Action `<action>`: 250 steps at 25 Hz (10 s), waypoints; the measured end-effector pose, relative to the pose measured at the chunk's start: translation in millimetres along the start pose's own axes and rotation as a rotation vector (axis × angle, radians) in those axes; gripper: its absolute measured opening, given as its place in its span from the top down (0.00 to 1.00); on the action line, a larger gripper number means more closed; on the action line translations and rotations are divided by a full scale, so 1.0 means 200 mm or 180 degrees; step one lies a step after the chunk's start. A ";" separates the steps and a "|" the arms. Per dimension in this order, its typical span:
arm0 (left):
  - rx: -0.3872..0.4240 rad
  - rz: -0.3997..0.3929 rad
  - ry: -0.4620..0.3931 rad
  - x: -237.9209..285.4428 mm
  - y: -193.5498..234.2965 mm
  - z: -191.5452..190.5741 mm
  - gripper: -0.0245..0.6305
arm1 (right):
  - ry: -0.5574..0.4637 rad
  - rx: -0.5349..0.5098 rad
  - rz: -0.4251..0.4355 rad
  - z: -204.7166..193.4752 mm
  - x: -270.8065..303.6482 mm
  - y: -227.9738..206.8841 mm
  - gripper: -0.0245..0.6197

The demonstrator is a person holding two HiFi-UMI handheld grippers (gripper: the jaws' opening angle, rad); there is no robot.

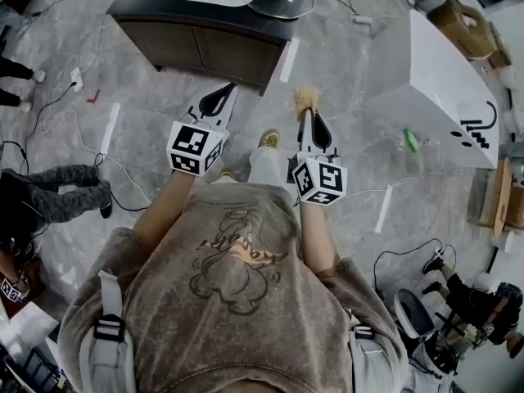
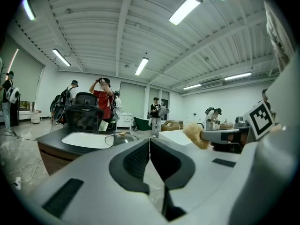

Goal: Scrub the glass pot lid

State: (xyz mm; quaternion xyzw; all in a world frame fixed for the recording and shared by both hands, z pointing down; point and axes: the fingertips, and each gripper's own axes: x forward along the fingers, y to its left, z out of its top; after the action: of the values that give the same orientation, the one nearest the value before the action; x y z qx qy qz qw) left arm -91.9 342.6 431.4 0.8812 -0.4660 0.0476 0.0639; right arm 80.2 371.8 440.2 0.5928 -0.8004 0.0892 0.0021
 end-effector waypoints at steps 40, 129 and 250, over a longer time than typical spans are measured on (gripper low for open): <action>-0.0261 0.0296 0.0072 1.11 0.57 0.17 0.93 | 0.0245 -0.0047 0.0342 0.19 1.22 -0.52 0.90; 0.1089 -0.1212 0.1835 2.63 1.06 -0.47 0.60 | 0.0437 0.0100 0.0015 0.30 2.43 -1.07 0.90; 0.0948 -0.1345 0.2173 2.63 1.05 -0.53 0.66 | 0.3119 -0.0870 0.2221 -0.52 2.72 -0.94 0.90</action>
State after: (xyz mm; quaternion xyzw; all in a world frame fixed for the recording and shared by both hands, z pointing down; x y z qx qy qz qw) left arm 27.5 -186.9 625.4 0.8905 -0.2154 0.3893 0.0948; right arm 85.9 -181.5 628.4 0.1804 -0.8573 0.2432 0.4162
